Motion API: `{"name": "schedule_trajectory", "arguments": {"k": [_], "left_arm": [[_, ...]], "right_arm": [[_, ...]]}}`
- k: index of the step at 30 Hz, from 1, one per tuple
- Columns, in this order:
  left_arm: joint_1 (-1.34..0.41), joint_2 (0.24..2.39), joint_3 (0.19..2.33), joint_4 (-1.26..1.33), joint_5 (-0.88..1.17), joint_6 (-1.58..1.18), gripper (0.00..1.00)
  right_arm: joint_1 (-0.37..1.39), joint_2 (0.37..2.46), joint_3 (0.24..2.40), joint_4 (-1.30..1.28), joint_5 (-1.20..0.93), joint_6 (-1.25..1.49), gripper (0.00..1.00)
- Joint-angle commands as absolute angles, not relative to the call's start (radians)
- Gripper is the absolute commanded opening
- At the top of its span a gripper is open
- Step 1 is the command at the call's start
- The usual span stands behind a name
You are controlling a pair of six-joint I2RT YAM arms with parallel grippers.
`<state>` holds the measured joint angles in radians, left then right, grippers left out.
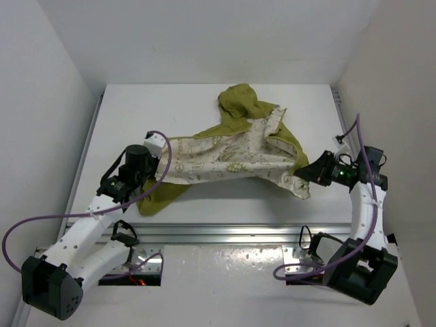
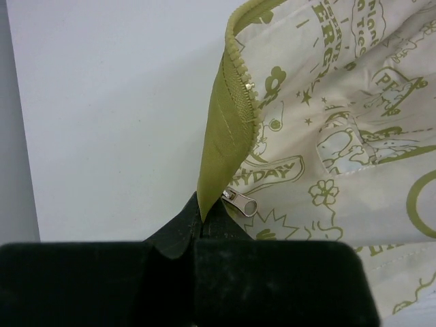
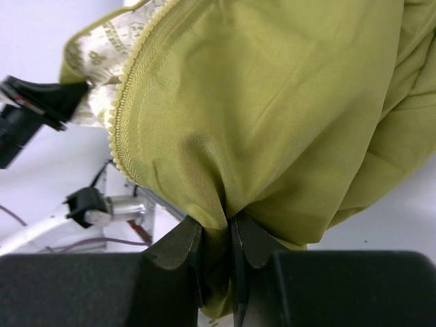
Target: Zip up the jacket
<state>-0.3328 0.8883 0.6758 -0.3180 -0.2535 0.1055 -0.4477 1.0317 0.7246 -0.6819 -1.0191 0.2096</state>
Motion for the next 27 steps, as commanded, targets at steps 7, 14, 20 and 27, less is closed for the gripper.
{"name": "schedule_trajectory", "arguments": {"k": [7,14,20,27], "left_arm": [[-0.305,0.876,0.689,-0.319,-0.367,0.182,0.00],[-0.296,0.867,0.680,-0.319,-0.376,0.201,0.00],[-0.287,0.834,0.692,-0.328,-0.195,0.167,0.00],[-0.310,0.845,0.811,-0.190,0.306,-0.160,0.00]], "right_arm": [[-0.541,1.054,0.811,-0.715,-1.177,0.195,0.23],[-0.594,1.086,0.839,-0.781,-1.229,0.154,0.19],[-0.562,1.049,0.785,-0.701,-1.229,0.161,0.01],[-0.345,0.919,0.622,-0.294,-1.163,0.386,0.00]]}}
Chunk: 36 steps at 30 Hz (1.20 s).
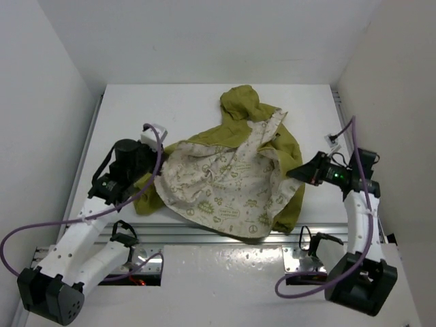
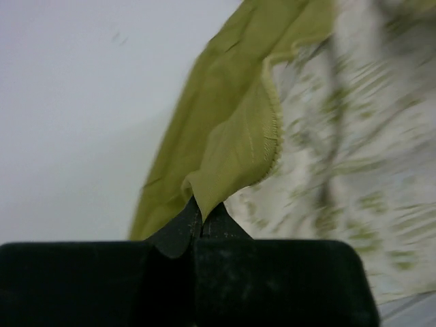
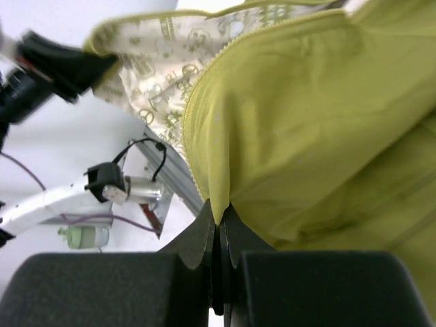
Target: Zip up the jacket
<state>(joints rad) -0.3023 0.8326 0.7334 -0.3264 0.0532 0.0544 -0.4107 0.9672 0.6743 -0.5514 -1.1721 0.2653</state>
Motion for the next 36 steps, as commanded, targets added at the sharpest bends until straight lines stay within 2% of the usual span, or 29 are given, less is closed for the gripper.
{"name": "schedule_trajectory", "arguments": {"k": [1,6,8,9,14,21,34,36], "left_arm": [[-0.310,0.865,0.839,-0.169,0.375,-0.217,0.00],[-0.331,0.930,0.793,0.160,0.564,-0.640,0.00],[-0.356,0.954,0.769,0.237,0.568,-0.828,0.00],[-0.365,0.965,0.756,0.250,0.557,-0.850,0.00],[-0.380,1.014,0.747,0.307,0.500,-1.006,0.00],[-0.414,1.078,0.758,0.388,0.505,-1.129,0.00],[-0.433,1.126,0.703,0.587,0.886,-0.980,0.00],[-0.433,1.126,0.713,0.588,0.887,-0.982,0.00]], "right_arm": [[-0.321,0.911,0.609,-0.252,-1.148,0.450,0.00],[-0.069,0.856,0.457,0.157,-0.924,0.734,0.00],[-0.013,0.879,0.471,0.202,-0.850,0.799,0.00],[0.070,0.891,0.475,0.213,-0.794,0.807,0.00],[0.227,0.948,0.558,0.313,-0.655,0.899,0.00],[0.339,1.029,0.595,0.416,-0.526,0.946,0.00],[0.333,1.026,0.618,0.544,-0.591,0.916,0.00],[0.334,1.026,0.629,0.551,-0.588,0.934,0.00]]}}
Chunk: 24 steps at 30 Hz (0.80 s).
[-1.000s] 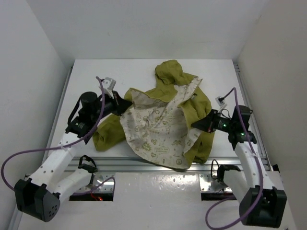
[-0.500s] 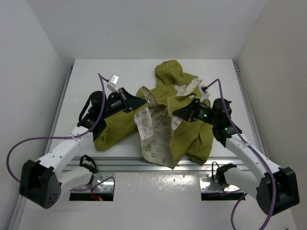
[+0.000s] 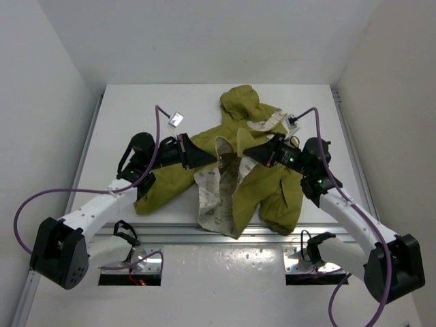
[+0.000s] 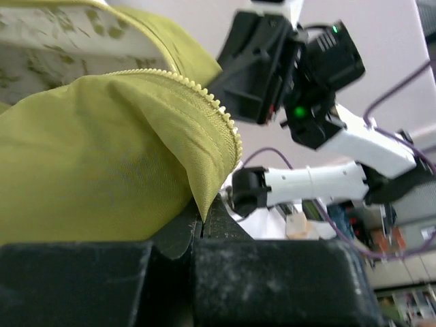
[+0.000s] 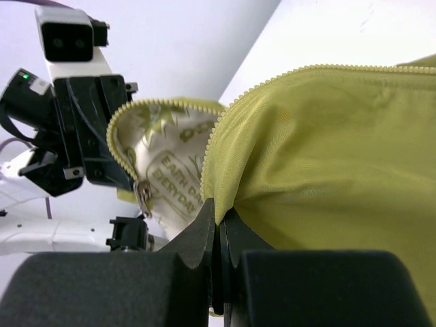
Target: Zip up the jacket
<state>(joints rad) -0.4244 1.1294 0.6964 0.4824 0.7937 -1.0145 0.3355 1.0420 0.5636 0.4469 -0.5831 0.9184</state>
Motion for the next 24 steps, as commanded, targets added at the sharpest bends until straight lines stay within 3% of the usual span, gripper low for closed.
{"name": "schedule_trajectory", "arguments": {"k": [1,4,17,24], "left_arm": [[-0.433,1.126,0.704,0.616,0.900,-1.000,0.00],[-0.433,1.126,0.670,0.739,0.900,-1.104,0.00],[-0.453,1.154,0.695,0.729,0.879,-1.103,0.00],[-0.453,1.154,0.663,0.865,0.897,-1.175,0.00]], "right_arm": [[0.339,1.026,0.637,0.549,-0.581,0.940,0.00],[0.337,1.022,0.656,0.548,-0.557,0.982,0.00],[0.417,1.025,0.706,0.569,-0.586,1.006,0.00],[0.428,1.034,0.703,0.578,-0.588,1.028,0.00]]}}
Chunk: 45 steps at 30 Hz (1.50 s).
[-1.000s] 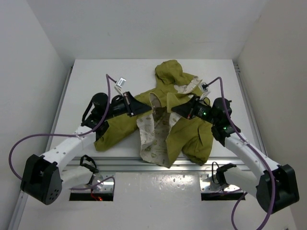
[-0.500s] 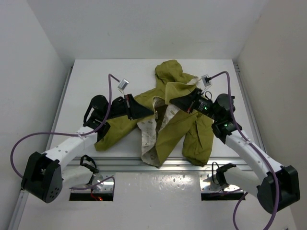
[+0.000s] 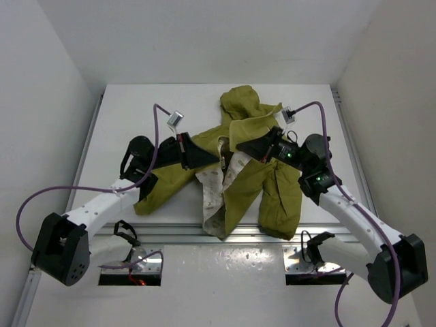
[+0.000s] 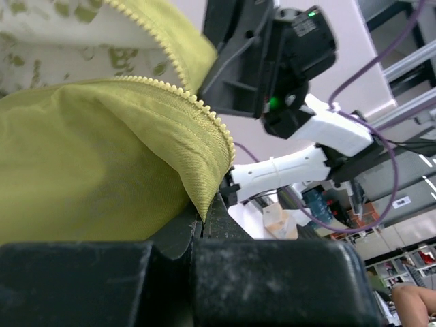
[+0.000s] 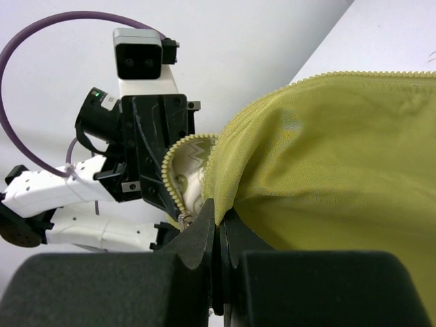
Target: Zip up the jacket
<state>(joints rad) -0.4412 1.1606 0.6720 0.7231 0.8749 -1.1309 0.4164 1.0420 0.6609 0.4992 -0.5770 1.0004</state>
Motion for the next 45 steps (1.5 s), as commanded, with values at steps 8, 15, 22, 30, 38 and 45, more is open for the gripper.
{"name": "schedule_trajectory", "arguments": {"k": [8,15,22,30,38,45], "left_arm": [[-0.453,1.186,0.663,1.002,0.907,-1.281,0.00],[-0.442,1.195,0.663,1.031,0.896,-1.348,0.00],[-0.422,1.195,0.652,1.068,0.865,-1.405,0.00],[-0.390,1.195,0.641,1.077,0.847,-1.424,0.00],[-0.390,1.186,0.632,1.068,0.847,-1.411,0.00],[-0.390,1.186,0.632,1.068,0.847,-1.402,0.00]], "right_arm": [[0.457,1.063,0.738,0.584,-0.572,1.045,0.00],[0.471,1.074,0.776,0.580,-0.571,1.066,0.00],[0.469,1.075,0.781,0.568,-0.565,1.075,0.00],[0.469,1.077,0.785,0.561,-0.566,1.081,0.00],[0.474,1.091,0.793,0.557,-0.566,1.100,0.00],[0.508,1.109,0.801,0.548,-0.561,1.106,0.00]]}}
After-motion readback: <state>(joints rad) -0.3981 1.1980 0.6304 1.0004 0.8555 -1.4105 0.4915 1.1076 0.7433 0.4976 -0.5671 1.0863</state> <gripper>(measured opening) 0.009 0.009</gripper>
